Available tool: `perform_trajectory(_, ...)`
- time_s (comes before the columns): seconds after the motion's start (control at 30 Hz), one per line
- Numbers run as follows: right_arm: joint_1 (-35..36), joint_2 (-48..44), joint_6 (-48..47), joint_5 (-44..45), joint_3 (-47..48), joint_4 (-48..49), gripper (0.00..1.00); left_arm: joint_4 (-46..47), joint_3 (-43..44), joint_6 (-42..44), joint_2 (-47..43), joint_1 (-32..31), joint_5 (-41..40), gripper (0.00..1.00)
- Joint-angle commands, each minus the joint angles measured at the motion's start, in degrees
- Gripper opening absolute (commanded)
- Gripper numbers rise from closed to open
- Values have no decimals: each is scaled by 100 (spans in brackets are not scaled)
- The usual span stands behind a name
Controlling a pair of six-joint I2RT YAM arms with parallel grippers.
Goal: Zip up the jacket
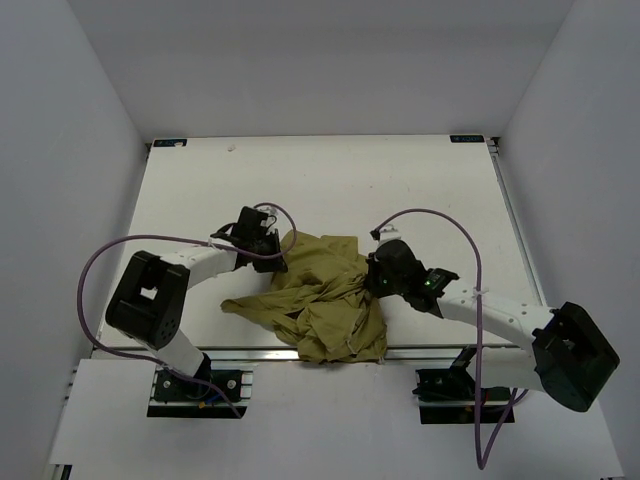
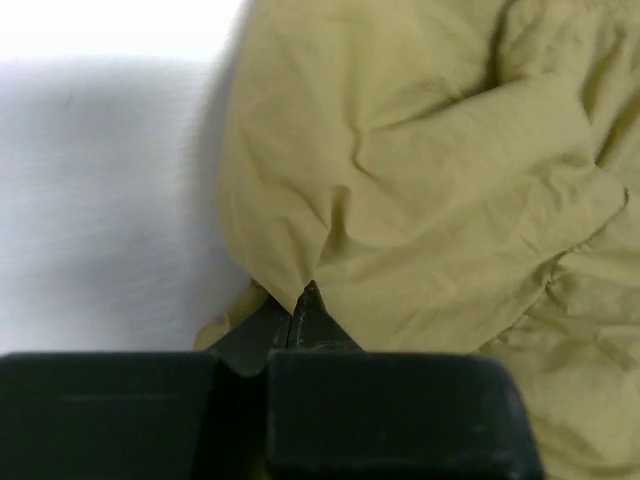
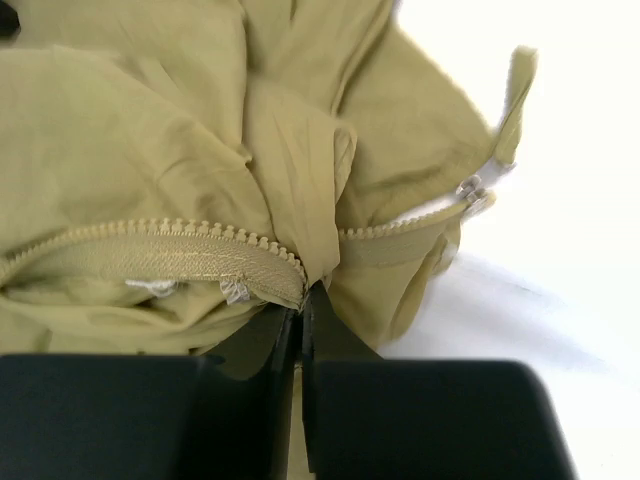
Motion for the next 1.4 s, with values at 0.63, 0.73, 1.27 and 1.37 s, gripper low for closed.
perform_trajectory(0.63, -583, -219, -3168, 4384, 5973, -409, 0, -475, 6228, 724, -1092, -23, -1840, 0)
perform_trajectory(0.73, -583, -834, -3204, 4184, 5770, -330, 0, -141, 5508, 671, -1830, -31, -1955, 0)
perform_trajectory(1.27, -592, -942, -3669, 1133, 8749, -1192, 0, -140, 7131, 715, -2754, -23, -1015, 0)
perform_trajectory(1.37, -583, -960, -3836, 1369, 8337, -972, 0, 71, 6728, 715, -2895, -22, -1032, 0)
